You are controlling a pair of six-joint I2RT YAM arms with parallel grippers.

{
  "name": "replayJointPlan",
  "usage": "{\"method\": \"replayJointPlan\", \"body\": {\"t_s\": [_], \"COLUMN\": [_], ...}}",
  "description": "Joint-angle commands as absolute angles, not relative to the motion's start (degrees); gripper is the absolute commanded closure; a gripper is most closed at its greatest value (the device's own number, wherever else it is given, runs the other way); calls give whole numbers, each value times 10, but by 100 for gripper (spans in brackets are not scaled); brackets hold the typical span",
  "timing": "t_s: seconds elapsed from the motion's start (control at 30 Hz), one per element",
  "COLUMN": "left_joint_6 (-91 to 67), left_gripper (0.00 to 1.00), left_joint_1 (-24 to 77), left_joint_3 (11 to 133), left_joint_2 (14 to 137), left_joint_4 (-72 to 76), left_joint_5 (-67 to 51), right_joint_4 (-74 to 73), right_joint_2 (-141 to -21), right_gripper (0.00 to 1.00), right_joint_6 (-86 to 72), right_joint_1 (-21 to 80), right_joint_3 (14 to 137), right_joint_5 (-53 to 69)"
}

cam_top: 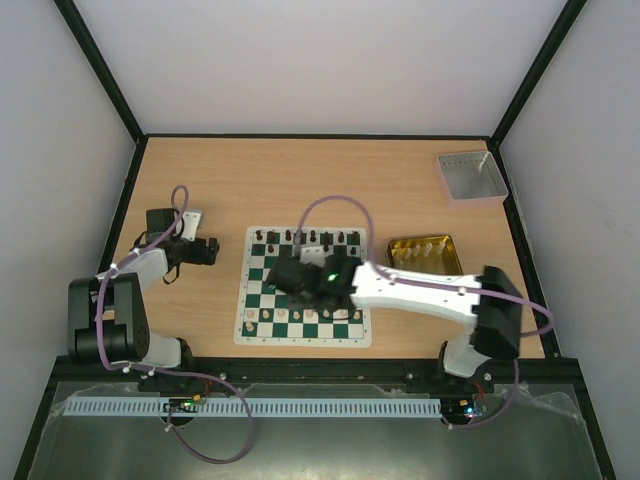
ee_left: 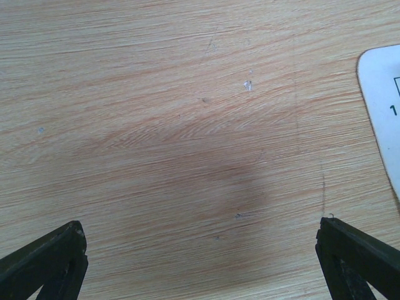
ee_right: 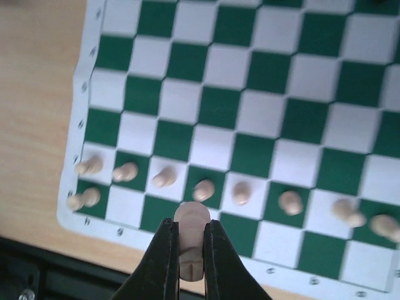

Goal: Set up the chess pieces on the board
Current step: Place the chess piece on the chessboard.

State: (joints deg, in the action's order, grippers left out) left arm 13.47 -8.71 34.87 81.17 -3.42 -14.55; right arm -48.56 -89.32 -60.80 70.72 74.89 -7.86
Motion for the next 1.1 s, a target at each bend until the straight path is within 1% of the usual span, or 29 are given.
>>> {"method": "replayJointPlan", "body": {"t_s": [0.0, 0.17, 0.47, 0.87, 1.07], "left_joint_6": [130, 118, 114, 115, 116], "left_gripper": [1, 1, 1, 1, 1], "left_joint_1": [-90, -96, -110, -111, -110], "left_joint_3": [361, 361, 364, 368, 368], "left_joint_2": [813, 814, 816, 822, 822], "left_joint_4": [-33, -28, -27, -30, -30], "left_joint_5": [-139, -117, -118, -118, -119], "right_joint_4": [-508, -476, -448, -484, -494], "right_joint_2": [-973, -1023, -1093, -1162, -1176], "right_gripper": [98, 98, 98, 98, 98], "right_joint_6": [-648, -651, -640, -626, -624], "right_joint_1": [754, 759, 764, 776, 776], "right_joint_3": [812, 831, 872, 946, 947], "right_joint_5": [-58, -15, 5, 0, 0]}}
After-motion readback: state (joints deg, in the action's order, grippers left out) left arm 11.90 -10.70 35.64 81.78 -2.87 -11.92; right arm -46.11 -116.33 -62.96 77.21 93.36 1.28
